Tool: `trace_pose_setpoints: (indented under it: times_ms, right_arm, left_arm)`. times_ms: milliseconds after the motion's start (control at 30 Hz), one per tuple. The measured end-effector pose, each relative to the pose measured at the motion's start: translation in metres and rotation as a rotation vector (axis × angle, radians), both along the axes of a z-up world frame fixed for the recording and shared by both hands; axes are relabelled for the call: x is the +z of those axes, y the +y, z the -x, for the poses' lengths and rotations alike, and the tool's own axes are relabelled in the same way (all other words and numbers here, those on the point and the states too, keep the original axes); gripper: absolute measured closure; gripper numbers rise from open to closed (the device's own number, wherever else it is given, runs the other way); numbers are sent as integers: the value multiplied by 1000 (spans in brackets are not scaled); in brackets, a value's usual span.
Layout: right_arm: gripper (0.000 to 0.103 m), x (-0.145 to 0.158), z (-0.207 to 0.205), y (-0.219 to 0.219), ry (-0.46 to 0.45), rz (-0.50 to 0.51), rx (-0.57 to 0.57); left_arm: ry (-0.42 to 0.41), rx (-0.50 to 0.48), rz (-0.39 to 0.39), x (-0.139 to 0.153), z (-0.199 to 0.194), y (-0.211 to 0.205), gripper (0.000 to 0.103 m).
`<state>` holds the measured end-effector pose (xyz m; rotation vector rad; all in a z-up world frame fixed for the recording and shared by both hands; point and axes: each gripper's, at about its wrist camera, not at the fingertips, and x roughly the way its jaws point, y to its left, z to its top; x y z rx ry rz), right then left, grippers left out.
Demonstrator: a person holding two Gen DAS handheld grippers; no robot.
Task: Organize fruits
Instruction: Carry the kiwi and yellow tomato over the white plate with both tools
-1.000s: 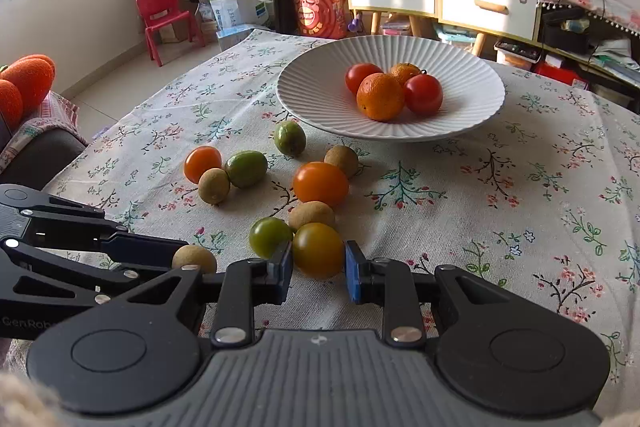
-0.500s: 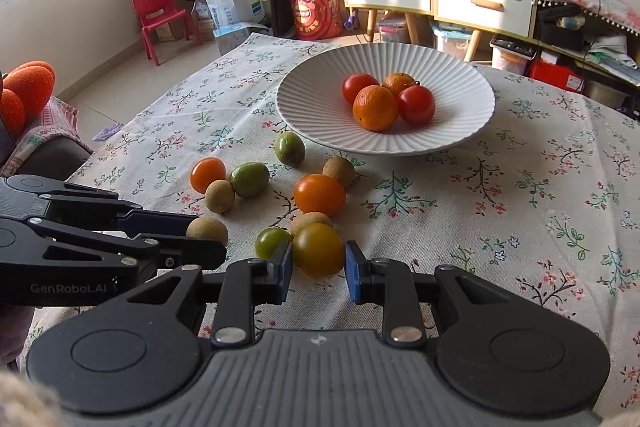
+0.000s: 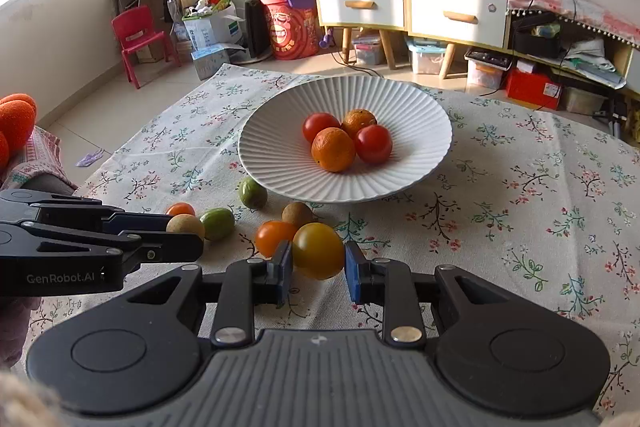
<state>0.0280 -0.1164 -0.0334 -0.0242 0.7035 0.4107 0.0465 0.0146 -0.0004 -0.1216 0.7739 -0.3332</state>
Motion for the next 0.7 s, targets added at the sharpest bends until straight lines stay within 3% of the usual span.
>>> trace_pose_setpoints:
  times_ms: [300, 700]
  right_arm:
    - [78, 7, -16, -14, -28, -25, -21]
    - [78, 7, -43, -25, -115, -69, 14]
  left_arm:
    - [19, 4, 0, 0, -15, -5, 89]
    - [-30, 1, -54, -3, -56, -15, 89]
